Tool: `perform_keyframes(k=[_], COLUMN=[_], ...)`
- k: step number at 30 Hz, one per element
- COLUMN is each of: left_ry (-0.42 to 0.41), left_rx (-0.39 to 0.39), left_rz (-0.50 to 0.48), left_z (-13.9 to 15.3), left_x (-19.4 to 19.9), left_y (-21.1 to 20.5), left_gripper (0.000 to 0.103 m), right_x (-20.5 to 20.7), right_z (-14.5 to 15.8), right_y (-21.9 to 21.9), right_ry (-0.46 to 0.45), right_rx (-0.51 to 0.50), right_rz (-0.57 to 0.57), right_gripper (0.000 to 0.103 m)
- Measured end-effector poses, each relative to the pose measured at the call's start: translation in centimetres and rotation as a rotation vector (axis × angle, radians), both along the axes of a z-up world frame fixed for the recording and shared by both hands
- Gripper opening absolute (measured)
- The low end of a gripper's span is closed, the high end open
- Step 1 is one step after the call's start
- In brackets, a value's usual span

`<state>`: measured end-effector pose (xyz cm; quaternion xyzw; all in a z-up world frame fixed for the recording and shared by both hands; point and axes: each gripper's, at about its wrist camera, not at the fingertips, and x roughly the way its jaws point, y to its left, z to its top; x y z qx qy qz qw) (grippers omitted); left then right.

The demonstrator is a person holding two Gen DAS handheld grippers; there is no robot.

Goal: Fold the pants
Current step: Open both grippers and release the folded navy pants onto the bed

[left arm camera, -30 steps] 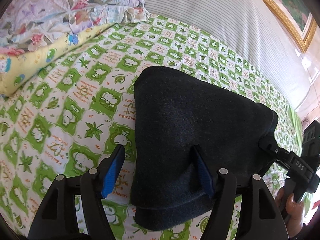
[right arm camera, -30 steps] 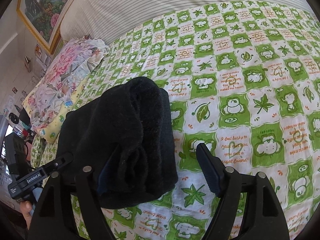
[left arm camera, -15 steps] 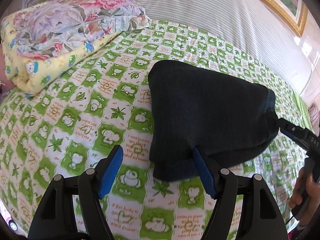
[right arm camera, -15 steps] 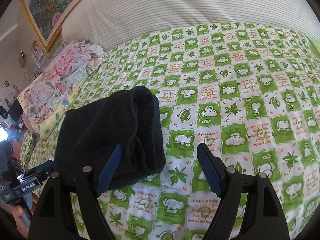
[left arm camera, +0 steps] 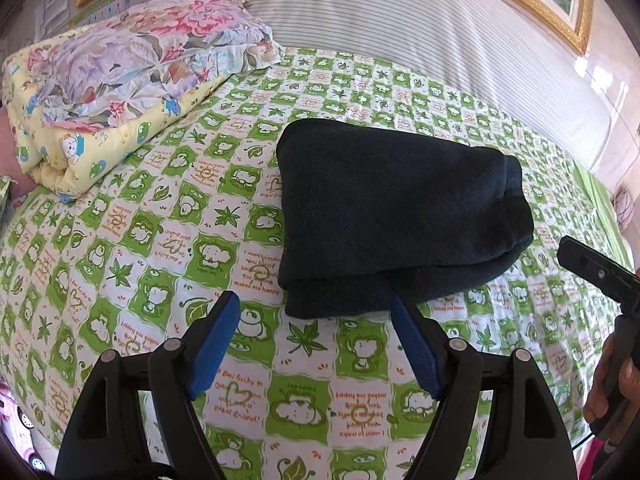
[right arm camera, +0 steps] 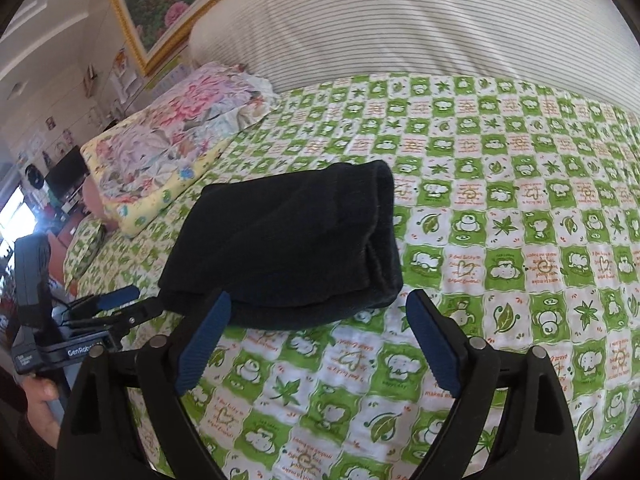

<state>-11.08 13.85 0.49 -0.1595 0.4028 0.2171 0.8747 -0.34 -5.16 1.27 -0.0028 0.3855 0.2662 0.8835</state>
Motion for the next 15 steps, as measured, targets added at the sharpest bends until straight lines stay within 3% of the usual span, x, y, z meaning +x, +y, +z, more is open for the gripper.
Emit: perform_keyframes(k=[15], left_ry=[0.041], left_rx=[0.072], left_rz=[-0.035], left_z=[0.1], left_x=[-0.5], left_y=[-1.0], left_gripper=[0.081], right_x=[-2.3], right_z=[-0.6], right_y=[1.3], right_ry=[-0.032], right_rx=[-0.085], right_rz=[0.111], right_gripper=[0.1])
